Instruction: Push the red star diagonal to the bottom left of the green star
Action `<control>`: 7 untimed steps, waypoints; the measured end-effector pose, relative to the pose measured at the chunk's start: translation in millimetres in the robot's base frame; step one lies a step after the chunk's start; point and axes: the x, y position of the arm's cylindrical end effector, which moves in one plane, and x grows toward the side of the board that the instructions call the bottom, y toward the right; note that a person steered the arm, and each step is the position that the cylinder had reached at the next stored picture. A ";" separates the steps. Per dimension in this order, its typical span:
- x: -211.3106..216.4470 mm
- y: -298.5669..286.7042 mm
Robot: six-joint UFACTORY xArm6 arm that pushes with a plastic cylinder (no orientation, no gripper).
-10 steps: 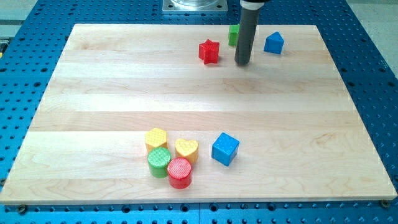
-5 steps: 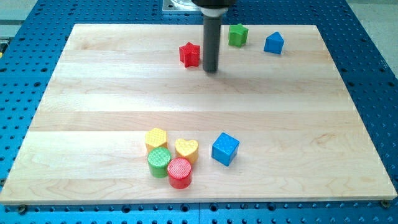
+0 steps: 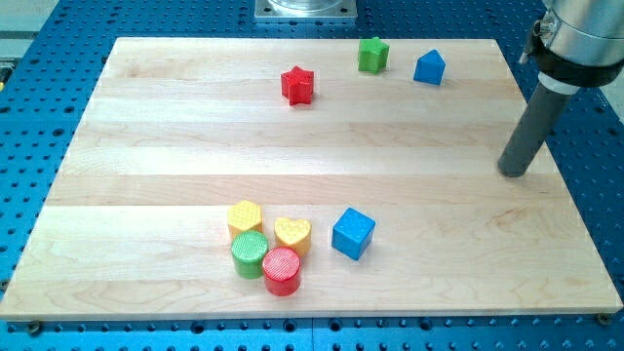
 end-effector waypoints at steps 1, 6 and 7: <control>1.4 -17.5; -80.4 -308.6; -109.9 -309.2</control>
